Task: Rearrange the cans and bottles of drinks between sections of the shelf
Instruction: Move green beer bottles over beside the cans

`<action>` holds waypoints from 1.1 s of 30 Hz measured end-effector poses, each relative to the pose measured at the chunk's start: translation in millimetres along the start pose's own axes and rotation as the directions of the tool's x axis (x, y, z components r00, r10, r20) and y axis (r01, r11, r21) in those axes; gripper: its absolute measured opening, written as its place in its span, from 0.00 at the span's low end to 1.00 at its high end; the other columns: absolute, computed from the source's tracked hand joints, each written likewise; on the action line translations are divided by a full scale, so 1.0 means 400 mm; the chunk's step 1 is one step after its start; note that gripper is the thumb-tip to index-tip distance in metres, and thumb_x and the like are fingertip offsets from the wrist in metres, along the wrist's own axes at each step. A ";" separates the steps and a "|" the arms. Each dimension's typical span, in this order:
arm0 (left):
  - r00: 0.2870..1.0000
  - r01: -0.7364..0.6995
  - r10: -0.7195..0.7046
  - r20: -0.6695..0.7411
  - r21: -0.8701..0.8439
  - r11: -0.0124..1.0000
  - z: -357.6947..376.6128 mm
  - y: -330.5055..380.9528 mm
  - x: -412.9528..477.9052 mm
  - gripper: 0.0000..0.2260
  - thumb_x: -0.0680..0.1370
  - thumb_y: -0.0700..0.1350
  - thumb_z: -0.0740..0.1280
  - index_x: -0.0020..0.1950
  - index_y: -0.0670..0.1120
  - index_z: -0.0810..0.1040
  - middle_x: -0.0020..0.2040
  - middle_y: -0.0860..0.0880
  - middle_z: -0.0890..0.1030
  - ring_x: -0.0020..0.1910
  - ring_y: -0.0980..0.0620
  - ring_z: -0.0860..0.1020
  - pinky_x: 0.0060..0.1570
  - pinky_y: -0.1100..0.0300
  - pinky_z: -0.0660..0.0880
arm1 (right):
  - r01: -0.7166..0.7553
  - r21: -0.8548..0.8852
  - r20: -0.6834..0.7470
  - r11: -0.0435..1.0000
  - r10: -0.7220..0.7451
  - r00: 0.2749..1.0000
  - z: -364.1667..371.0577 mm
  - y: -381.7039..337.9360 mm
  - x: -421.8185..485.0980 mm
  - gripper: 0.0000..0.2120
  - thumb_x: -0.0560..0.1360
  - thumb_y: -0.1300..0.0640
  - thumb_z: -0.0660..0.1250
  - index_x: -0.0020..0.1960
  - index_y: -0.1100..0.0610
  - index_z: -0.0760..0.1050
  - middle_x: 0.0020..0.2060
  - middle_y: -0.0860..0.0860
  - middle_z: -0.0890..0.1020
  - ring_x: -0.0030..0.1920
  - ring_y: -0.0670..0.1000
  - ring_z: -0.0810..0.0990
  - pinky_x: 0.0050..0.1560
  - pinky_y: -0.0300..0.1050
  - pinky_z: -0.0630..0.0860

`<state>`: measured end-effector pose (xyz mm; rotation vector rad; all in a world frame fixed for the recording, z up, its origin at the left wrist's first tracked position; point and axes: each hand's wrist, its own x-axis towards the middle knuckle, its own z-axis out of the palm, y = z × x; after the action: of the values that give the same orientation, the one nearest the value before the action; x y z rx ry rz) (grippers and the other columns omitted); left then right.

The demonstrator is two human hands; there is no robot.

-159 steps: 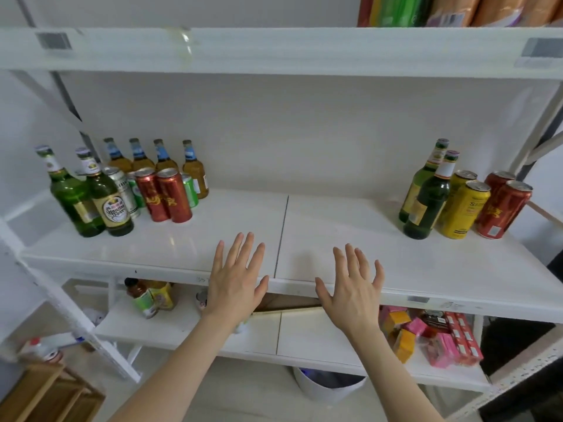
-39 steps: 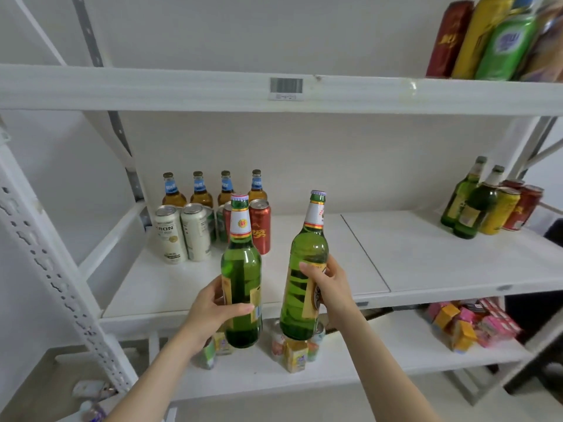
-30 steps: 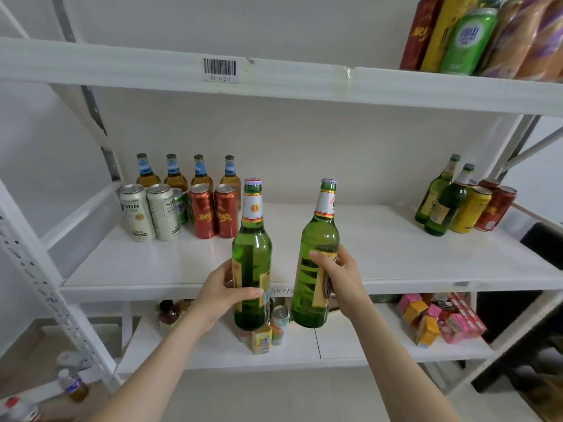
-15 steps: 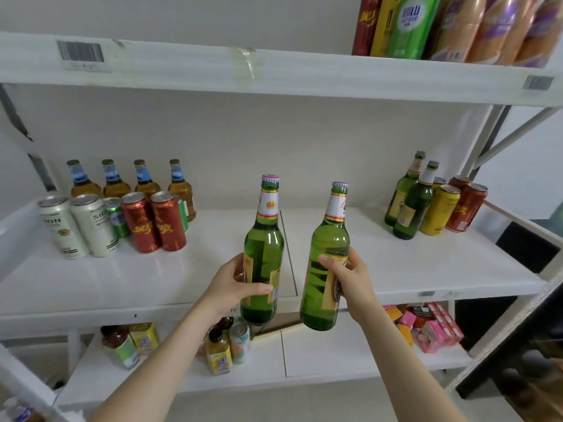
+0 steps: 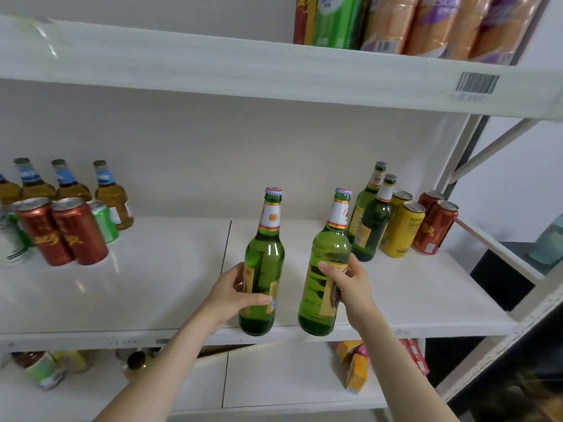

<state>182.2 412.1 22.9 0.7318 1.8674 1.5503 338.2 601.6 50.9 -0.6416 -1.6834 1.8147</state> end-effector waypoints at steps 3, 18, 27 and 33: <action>0.999 0.012 -0.013 -0.040 -0.015 1.000 0.109 0.008 0.024 0.26 0.64 0.43 0.82 0.58 0.56 0.78 0.53 0.55 0.85 0.57 0.52 0.81 0.54 0.52 0.78 | 0.000 -0.014 0.037 1.000 0.001 0.999 -0.109 -0.009 0.034 0.23 0.63 0.51 0.75 0.56 0.54 0.77 0.48 0.52 0.85 0.50 0.55 0.84 0.50 0.53 0.82; 0.999 0.007 -0.007 -0.052 -0.009 1.000 0.458 0.056 0.175 0.34 0.53 0.51 0.82 0.58 0.55 0.79 0.53 0.54 0.85 0.57 0.51 0.82 0.59 0.48 0.78 | 0.017 -0.004 0.050 1.000 -0.017 0.999 -0.438 0.015 0.208 0.25 0.63 0.52 0.77 0.59 0.53 0.78 0.48 0.50 0.86 0.51 0.52 0.85 0.49 0.48 0.80; 0.996 0.019 -0.019 -0.090 0.000 1.000 0.511 0.035 0.258 0.29 0.61 0.40 0.83 0.58 0.54 0.79 0.53 0.54 0.86 0.56 0.52 0.82 0.58 0.49 0.78 | 0.065 -0.017 0.077 0.998 -0.064 0.995 -0.465 0.065 0.317 0.26 0.60 0.55 0.80 0.56 0.54 0.77 0.50 0.51 0.85 0.53 0.53 0.83 0.53 0.49 0.80; 0.996 -0.003 0.004 -0.089 0.004 1.000 0.527 0.029 0.286 0.29 0.62 0.37 0.82 0.59 0.53 0.78 0.52 0.54 0.86 0.55 0.53 0.83 0.53 0.56 0.79 | 0.072 -0.010 0.096 0.997 -0.070 0.993 -0.465 0.094 0.365 0.23 0.66 0.64 0.79 0.58 0.56 0.76 0.51 0.50 0.85 0.52 0.50 0.83 0.54 0.49 0.80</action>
<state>262.4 636.7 -6.7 0.6779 1.9351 1.6061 358.5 835.2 2.3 -0.5007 -1.7594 1.8111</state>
